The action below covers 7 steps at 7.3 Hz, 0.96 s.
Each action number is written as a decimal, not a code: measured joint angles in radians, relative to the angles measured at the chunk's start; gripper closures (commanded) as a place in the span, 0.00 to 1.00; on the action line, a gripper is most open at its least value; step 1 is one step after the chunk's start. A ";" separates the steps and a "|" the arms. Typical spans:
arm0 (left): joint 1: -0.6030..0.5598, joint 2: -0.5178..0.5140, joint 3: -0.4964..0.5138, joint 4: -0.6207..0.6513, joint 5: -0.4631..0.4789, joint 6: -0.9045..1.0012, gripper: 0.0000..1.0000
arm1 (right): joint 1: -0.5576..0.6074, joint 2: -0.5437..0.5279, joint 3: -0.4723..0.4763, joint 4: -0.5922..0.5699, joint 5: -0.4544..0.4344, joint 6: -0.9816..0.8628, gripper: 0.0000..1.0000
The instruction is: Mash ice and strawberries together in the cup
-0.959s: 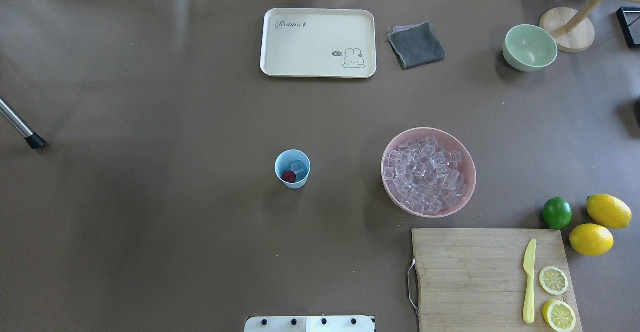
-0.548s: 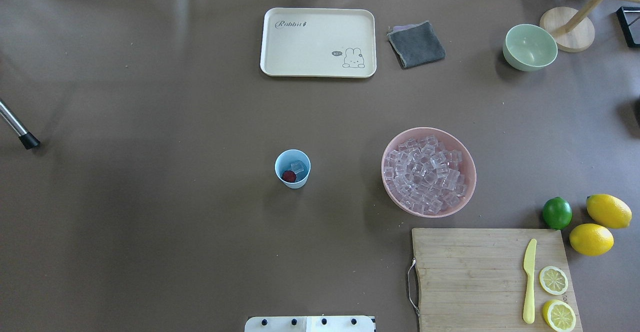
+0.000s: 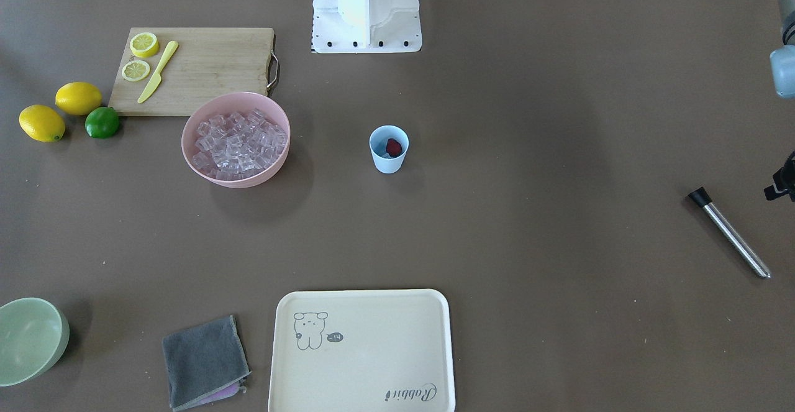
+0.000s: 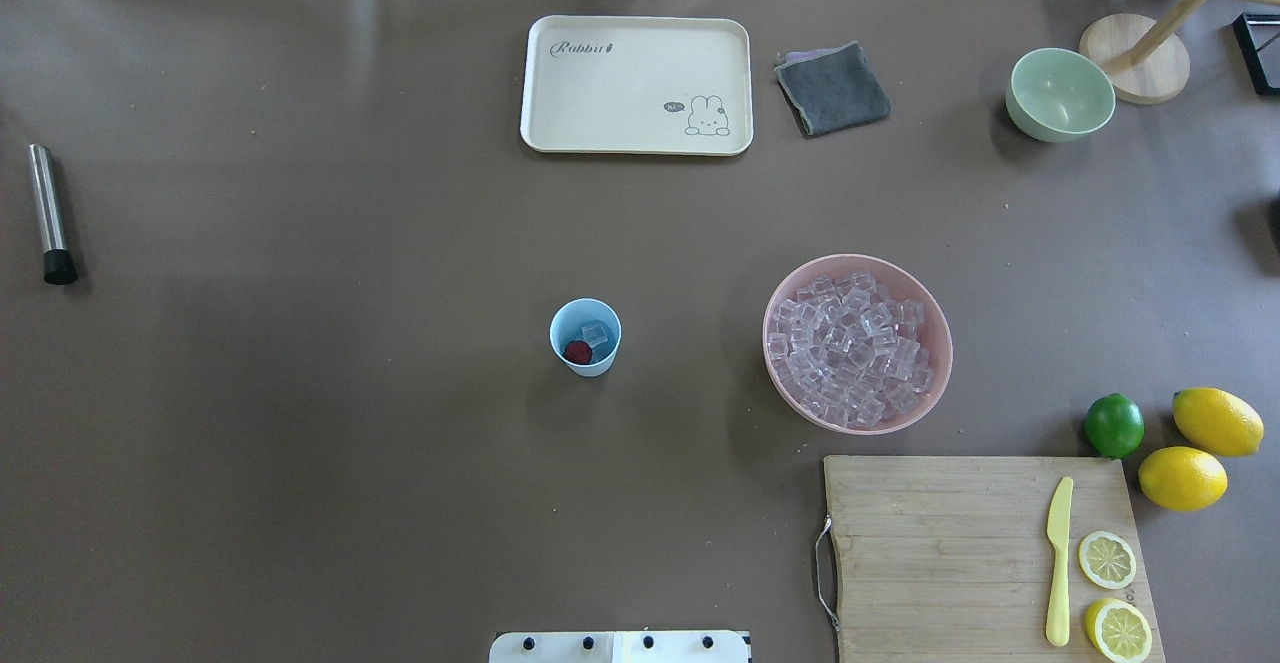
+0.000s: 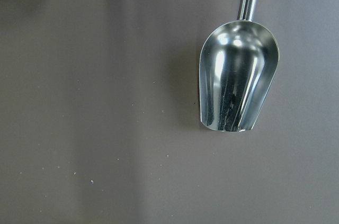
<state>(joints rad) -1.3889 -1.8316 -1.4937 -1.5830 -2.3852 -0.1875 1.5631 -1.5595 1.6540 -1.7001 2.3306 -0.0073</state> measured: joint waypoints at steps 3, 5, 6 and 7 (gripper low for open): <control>-0.094 0.023 -0.025 0.010 -0.005 0.004 0.01 | 0.000 0.002 -0.003 -0.001 0.000 0.001 0.00; -0.149 0.146 -0.061 -0.038 -0.003 0.008 0.01 | -0.001 0.004 -0.007 -0.001 0.000 0.002 0.00; -0.161 0.245 -0.108 -0.077 -0.004 0.004 0.01 | -0.001 0.008 -0.009 -0.001 0.000 0.003 0.00; -0.167 0.325 -0.155 -0.101 -0.005 0.000 0.01 | -0.001 0.014 -0.010 -0.002 0.001 0.004 0.00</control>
<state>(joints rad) -1.5561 -1.5063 -1.6490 -1.6841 -2.3905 -0.1871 1.5617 -1.5456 1.6443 -1.7022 2.3311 -0.0029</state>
